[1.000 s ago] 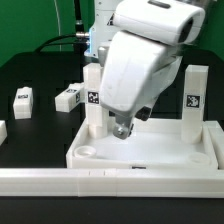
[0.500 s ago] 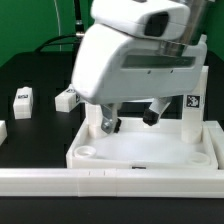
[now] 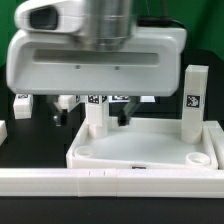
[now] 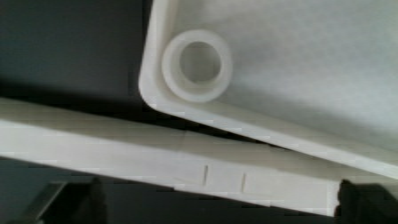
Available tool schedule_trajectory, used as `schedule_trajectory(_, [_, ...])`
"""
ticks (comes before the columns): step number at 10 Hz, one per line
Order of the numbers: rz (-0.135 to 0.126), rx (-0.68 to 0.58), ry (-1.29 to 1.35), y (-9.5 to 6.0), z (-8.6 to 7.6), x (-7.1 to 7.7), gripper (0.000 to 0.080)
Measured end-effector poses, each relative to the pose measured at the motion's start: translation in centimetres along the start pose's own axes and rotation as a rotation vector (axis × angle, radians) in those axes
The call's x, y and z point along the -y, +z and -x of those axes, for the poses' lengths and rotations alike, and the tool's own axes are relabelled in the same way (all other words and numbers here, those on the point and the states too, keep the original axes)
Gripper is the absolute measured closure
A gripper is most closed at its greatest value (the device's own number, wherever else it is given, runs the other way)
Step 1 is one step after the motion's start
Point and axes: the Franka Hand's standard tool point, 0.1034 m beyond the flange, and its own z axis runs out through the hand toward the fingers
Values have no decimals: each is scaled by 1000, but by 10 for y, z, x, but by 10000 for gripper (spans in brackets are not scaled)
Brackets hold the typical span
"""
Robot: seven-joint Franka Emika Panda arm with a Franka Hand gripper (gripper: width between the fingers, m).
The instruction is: Assemble desk
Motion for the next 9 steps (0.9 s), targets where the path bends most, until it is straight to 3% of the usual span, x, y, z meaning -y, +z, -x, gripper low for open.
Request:
schedule_trajectory(3, [-7, 13, 106, 0, 2, -1, 150])
schedule_trajectory(5, [-77, 64, 239, -2, 10, -38, 150])
schedule_trajectory(6, [-89, 88, 277, 1, 20, -54, 150])
schedule_trajectory(8, [-83, 96, 316, 8, 43, -66, 150])
schedule_trajectory(9, [-79, 92, 305, 8, 42, -60, 150])
